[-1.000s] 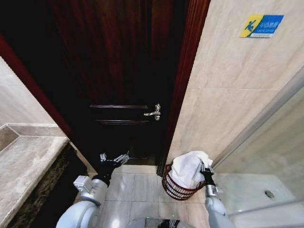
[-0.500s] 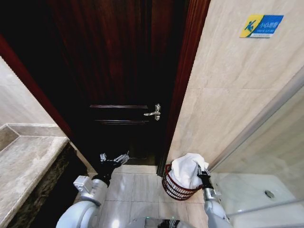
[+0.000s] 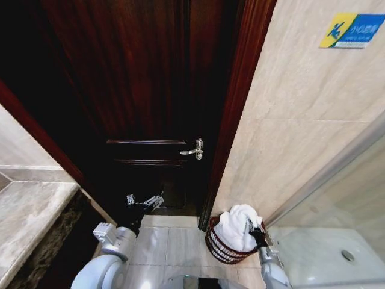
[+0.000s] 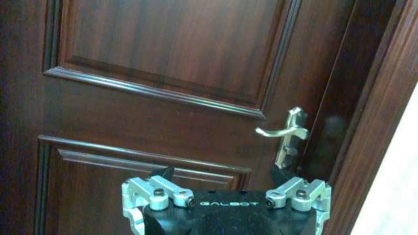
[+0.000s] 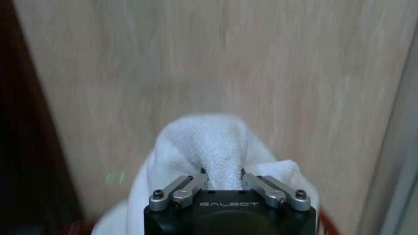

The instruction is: Discard the used towel into the hamper.

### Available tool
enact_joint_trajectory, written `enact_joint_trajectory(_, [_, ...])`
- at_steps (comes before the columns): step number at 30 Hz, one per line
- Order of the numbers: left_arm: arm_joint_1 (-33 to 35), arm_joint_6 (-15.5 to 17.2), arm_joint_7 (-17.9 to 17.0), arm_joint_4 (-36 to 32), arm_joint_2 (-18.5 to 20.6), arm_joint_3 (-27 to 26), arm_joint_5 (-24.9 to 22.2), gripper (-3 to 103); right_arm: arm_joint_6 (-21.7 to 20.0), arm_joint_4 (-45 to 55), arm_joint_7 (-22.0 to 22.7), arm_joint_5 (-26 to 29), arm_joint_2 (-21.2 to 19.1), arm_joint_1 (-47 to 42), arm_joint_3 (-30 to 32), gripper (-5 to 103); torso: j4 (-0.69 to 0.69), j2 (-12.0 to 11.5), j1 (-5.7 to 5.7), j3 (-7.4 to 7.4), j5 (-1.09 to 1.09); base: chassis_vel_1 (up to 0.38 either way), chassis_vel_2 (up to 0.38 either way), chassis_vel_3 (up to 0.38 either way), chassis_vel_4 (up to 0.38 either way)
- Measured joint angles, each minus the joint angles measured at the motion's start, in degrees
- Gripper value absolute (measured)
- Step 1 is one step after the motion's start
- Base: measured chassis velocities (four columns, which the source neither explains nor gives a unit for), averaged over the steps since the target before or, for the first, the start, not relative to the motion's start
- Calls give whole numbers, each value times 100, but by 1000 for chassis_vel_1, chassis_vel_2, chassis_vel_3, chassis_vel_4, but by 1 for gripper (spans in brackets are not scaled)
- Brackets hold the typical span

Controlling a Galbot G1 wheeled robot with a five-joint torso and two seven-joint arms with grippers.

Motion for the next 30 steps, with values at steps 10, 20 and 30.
enact_joint_trajectory(10, [0, 0, 0, 0, 0, 0, 0, 99, -376, -890, -508, -369, -69, 584, 188, 12, 1, 1, 0, 0, -1, 17, -10, -10, 13])
enact_joint_trajectory(20, [0, 0, 0, 0, 0, 0, 0, 99, -991, -1344, -118, -679, 79, 1058, 73, 12, 0, 1, 2, 0, 0, 0, 0, 0, 0])
enact_joint_trajectory(30, [0, 0, 0, 0, 0, 0, 0, 99, -1345, -2301, 55, -1473, 63, 1642, 194, 12, 0, 1, 2, 0, 0, 0, 0, 0, 0])
